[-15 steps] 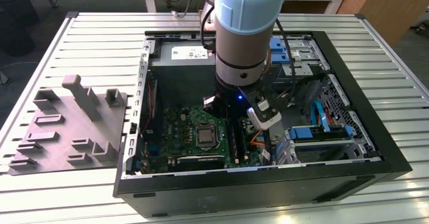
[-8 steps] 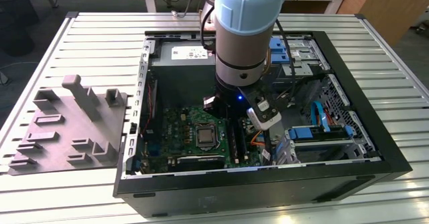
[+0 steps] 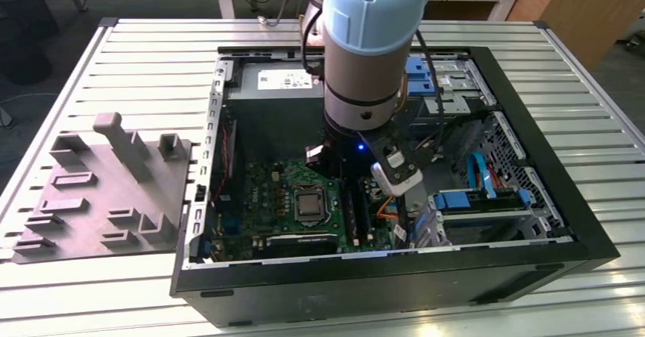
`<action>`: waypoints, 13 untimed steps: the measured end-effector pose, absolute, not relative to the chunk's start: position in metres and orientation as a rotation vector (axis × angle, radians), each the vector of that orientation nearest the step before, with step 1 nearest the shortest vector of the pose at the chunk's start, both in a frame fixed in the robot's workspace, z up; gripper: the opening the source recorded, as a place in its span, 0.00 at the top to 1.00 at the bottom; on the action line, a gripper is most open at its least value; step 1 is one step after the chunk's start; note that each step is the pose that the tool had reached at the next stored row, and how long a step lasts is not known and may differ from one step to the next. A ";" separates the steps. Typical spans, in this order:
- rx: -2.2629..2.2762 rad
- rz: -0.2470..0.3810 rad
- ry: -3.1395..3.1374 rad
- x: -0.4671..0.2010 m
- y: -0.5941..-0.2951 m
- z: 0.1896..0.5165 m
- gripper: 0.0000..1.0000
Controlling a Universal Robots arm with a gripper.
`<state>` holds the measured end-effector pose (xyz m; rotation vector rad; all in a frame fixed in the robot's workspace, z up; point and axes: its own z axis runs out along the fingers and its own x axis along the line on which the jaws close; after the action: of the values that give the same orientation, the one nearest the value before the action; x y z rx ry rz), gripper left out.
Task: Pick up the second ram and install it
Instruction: 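Insert the second ram into the second slot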
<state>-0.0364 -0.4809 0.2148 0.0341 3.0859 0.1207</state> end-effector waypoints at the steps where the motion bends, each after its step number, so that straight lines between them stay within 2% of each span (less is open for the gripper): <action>1: 0.034 0.131 3.085 -0.036 -0.481 0.215 0.86; 4: 0.035 0.153 3.084 -0.037 -0.481 0.215 0.86; 13: 0.035 0.156 3.084 -0.037 -0.485 0.214 0.86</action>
<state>-0.0366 -0.4853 0.2140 0.0352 3.0839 0.1561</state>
